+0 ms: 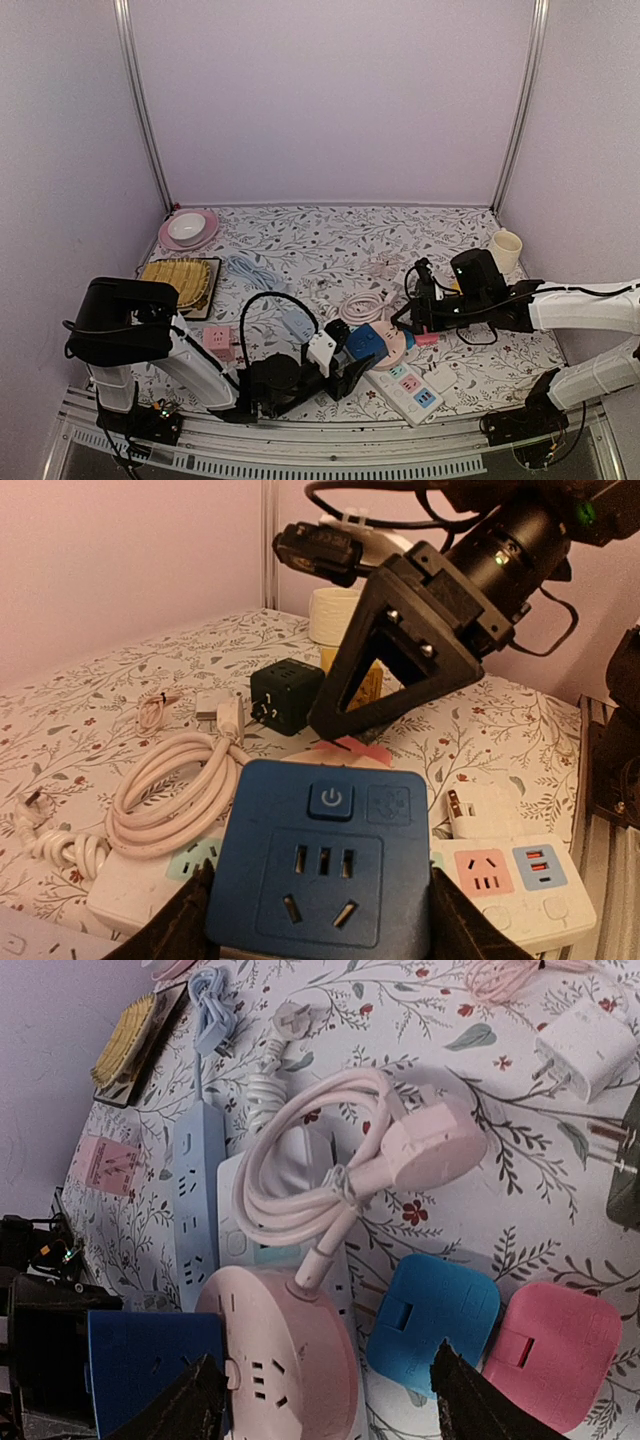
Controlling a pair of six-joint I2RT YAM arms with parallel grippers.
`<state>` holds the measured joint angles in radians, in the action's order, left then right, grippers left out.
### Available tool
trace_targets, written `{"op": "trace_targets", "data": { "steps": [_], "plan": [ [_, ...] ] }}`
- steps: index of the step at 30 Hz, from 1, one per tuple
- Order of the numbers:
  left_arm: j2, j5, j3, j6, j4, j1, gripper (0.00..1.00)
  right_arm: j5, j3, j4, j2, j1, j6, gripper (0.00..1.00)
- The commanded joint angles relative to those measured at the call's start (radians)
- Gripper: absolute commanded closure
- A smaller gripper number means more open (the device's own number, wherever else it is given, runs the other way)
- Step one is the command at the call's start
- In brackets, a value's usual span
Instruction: Pull the plug off the socket
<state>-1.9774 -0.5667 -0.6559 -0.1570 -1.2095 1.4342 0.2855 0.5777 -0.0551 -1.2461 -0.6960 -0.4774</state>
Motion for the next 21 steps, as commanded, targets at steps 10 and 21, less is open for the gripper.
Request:
{"op": "trace_targets", "data": {
  "steps": [10, 21],
  "plan": [
    [-0.035, -0.005, -0.013, 0.016, 0.101, 0.001, 0.78, 0.135, -0.148, 0.244, -0.022, -0.037, -0.158, 0.37],
    [-0.034, -0.006, -0.013, 0.016, 0.1, 0.002, 0.78, 0.213, -0.179, 0.379, -0.068, -0.058, -0.243, 0.45]
  ]
}}
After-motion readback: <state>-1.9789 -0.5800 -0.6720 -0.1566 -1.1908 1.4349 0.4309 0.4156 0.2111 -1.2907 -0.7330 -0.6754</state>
